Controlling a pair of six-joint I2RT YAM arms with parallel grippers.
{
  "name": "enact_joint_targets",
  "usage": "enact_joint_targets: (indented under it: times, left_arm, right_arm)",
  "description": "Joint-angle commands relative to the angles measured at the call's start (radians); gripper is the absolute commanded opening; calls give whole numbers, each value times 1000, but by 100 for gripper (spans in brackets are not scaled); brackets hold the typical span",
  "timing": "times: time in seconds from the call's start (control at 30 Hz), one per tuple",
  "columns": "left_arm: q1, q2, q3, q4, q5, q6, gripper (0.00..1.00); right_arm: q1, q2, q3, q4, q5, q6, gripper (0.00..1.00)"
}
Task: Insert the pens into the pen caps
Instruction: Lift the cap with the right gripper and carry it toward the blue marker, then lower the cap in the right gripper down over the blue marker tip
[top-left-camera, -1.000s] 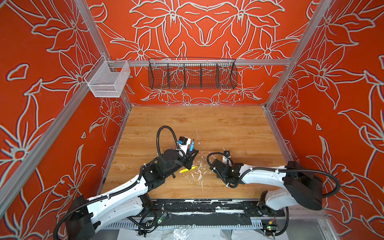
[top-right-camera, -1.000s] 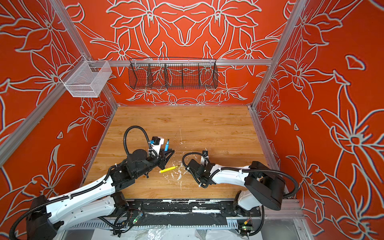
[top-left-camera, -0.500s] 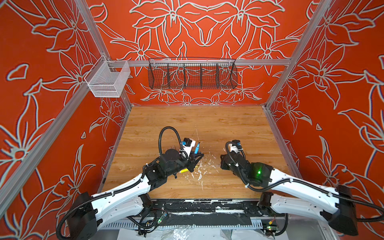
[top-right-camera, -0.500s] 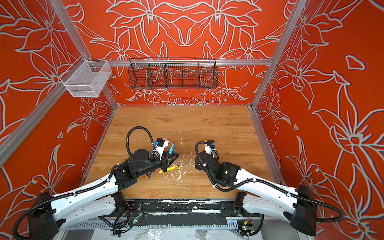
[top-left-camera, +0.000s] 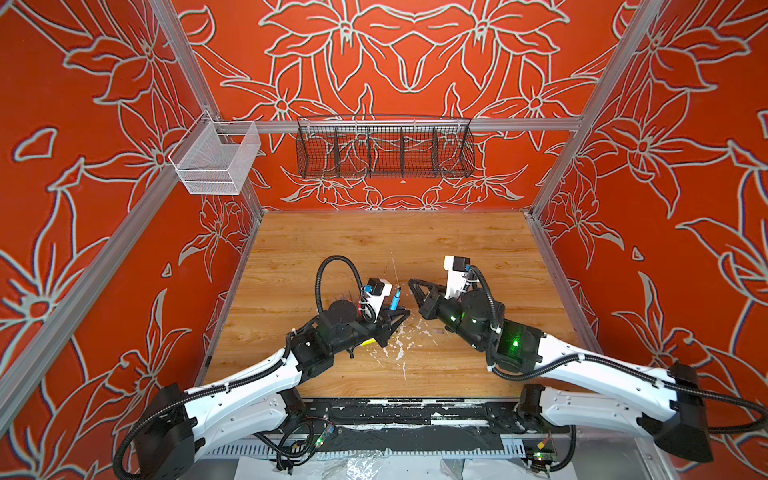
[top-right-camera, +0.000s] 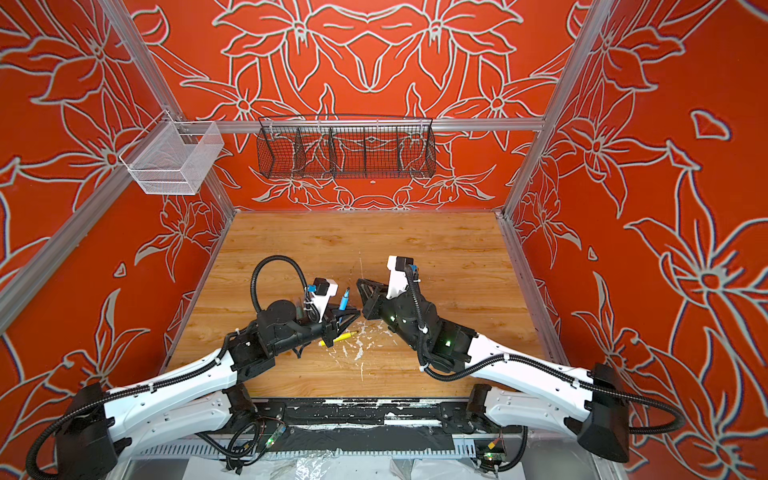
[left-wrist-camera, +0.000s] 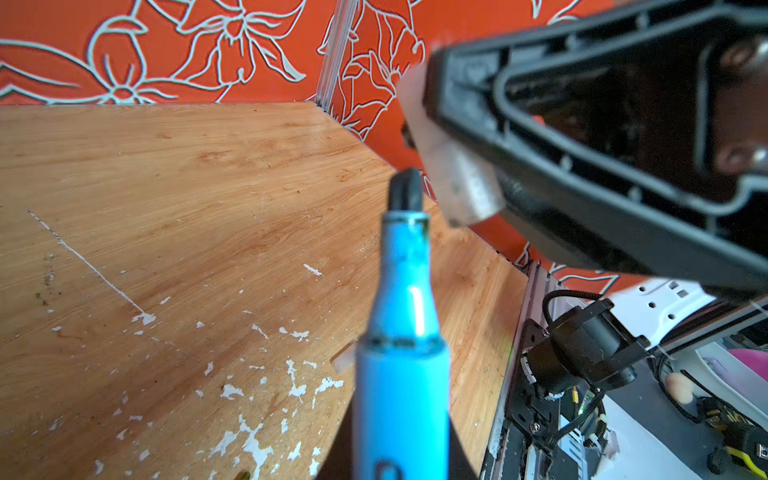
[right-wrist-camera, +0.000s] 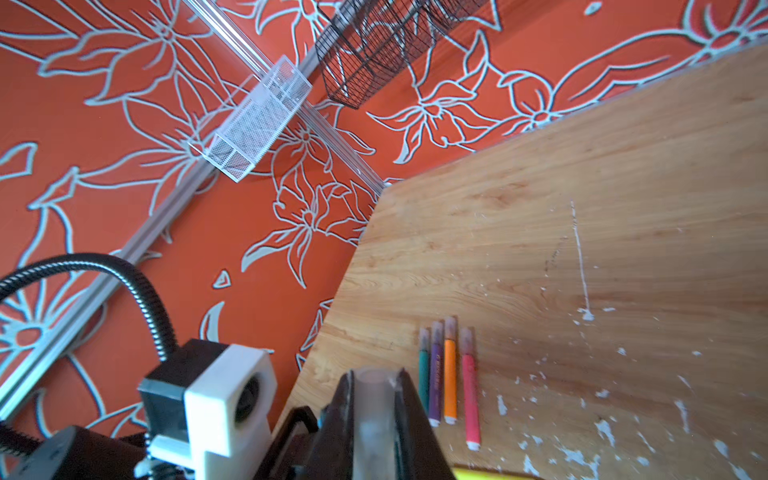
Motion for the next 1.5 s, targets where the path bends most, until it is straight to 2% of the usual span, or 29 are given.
enact_joint_targets:
  times: [0.0, 0.43, 0.93, 1.47]
  left_arm:
    - [3, -21, -11, 44, 22, -2, 0]
    - [2, -26, -13, 44, 26, 1, 0]
    - [4, -36, -18, 46, -4, -17, 0]
    - [5, -52, -20, 41, -19, -40, 0]
  right_arm:
    - [8, 10, 42, 118, -5, -16, 0]
    - [8, 87, 59, 172, -24, 19, 0]
    - [24, 108, -11, 248, -55, 47, 0]
    - [73, 134, -57, 284, -15, 30, 0]
